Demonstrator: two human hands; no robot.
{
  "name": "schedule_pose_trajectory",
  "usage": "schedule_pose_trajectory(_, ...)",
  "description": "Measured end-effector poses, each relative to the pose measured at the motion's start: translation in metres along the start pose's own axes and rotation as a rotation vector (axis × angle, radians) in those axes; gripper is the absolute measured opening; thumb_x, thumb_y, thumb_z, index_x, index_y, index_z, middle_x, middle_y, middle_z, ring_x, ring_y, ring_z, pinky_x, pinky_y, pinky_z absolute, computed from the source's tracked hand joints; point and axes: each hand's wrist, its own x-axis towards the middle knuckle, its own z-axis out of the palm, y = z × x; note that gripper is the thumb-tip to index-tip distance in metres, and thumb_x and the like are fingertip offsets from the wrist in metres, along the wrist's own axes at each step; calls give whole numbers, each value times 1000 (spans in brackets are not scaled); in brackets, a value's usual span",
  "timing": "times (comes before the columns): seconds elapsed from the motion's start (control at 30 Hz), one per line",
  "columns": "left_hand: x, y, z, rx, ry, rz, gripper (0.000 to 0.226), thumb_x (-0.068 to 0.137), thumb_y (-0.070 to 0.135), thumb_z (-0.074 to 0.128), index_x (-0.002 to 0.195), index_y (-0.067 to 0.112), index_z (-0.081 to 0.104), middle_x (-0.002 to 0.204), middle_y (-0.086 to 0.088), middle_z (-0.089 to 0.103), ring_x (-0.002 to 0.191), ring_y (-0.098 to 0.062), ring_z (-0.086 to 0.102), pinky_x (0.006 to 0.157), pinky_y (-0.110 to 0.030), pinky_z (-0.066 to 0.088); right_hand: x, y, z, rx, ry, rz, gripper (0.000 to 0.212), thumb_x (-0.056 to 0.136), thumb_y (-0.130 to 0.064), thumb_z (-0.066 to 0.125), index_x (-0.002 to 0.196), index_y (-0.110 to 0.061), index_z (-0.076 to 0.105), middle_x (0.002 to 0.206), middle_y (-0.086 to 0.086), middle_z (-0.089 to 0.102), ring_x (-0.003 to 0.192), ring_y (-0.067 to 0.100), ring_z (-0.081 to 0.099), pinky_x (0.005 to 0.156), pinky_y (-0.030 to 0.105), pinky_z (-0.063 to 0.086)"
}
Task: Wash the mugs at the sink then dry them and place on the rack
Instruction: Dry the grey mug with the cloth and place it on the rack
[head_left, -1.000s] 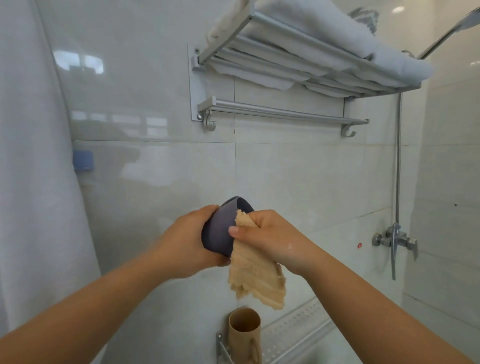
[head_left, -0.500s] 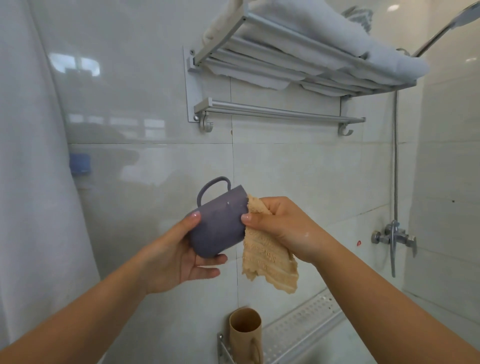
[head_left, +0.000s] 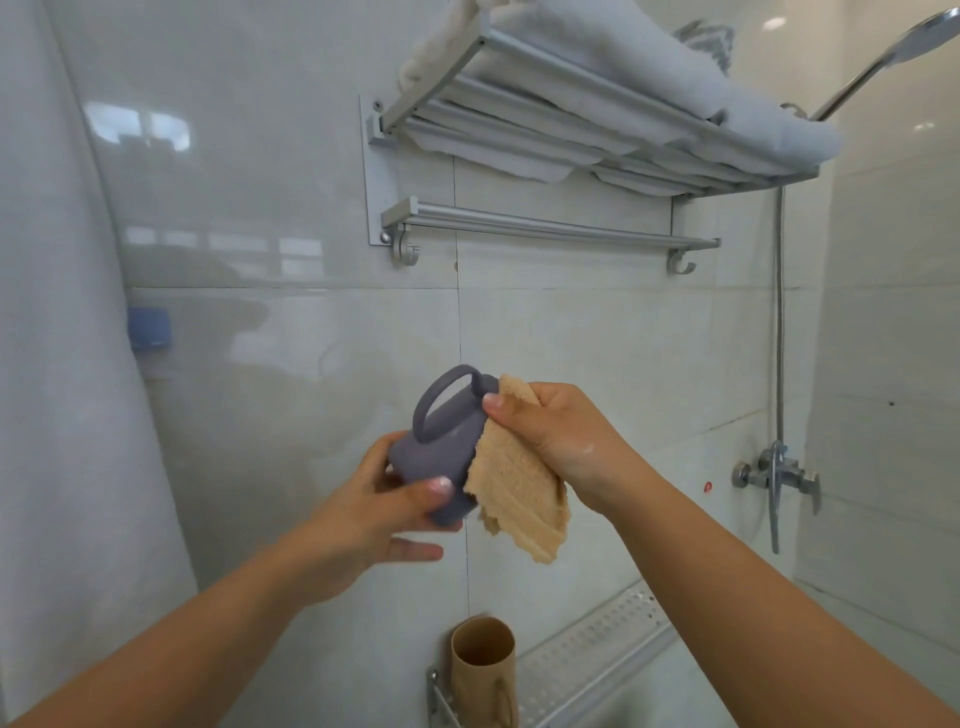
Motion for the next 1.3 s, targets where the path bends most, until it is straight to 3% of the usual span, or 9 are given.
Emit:
schedule_pose_trajectory(0.1,-4,11,-14,-257,-142,-237,92,48,65,83,125,19,60,124,-17,65,103,-41,67,72,-44,60,-2,0,-2,-9,-86,-25,21,89,-32,63,79,-14,63,74,-3,67,72,13,64,72,29,51)
schedule_pose_trajectory(0.23,-2,11,-22,-284,-203,-220,92,31,39,98,112,6,69,117,-28,65,95,-43,68,75,-49,60,-1,2,-2,32,-201,10,33,79,-43,67,86,-12,64,83,6,65,81,23,62,80,39,48)
schedule_pose_trajectory(0.4,-2,18,-21,5,-157,-52,98,33,49,96,110,-2,66,111,-23,69,95,-30,70,75,-38,60,1,6,-10,82,-286,96,38,82,-47,63,92,-11,66,91,10,68,89,26,64,89,45,48)
schedule_pose_trajectory(0.63,0,20,-12,576,58,254,64,48,53,78,105,28,64,96,12,73,88,-10,71,74,-29,59,-1,3,-8,-25,-260,48,18,92,-23,61,86,-6,64,74,2,67,68,14,62,65,25,48)
schedule_pose_trajectory(0.8,-3,25,-18,366,-305,-91,78,51,39,84,121,19,57,113,-2,71,104,-21,68,82,-32,55,-10,-8,-5,-225,-409,-44,16,91,-18,63,81,-7,64,70,1,61,66,11,56,67,25,45)
schedule_pose_trajectory(0.9,-4,24,-25,259,-372,-141,86,50,46,91,122,11,60,116,-11,69,108,-29,66,84,-36,54,-12,-10,-1,-331,-491,-35,23,88,-25,65,82,-2,64,73,5,59,69,16,54,70,31,44)
schedule_pose_trajectory(1.03,-3,12,-18,527,-160,58,72,45,38,88,110,20,62,102,3,73,92,-17,71,79,-38,59,-15,-4,9,-377,-531,33,32,91,-37,60,67,-16,57,63,-5,53,63,10,51,66,27,41)
schedule_pose_trajectory(1.13,-2,-2,-8,642,14,207,69,44,34,84,105,29,53,93,6,69,82,-16,70,67,-42,60,-15,3,20,-281,-451,107,31,97,-38,51,75,-20,64,74,-8,65,75,8,62,76,26,49)
schedule_pose_trajectory(1.3,-1,-11,-14,845,93,376,79,45,55,78,116,47,43,115,25,52,105,5,55,84,-24,51,-19,7,33,-300,-354,130,26,95,-34,51,75,-19,61,83,-1,64,83,13,62,78,29,49)
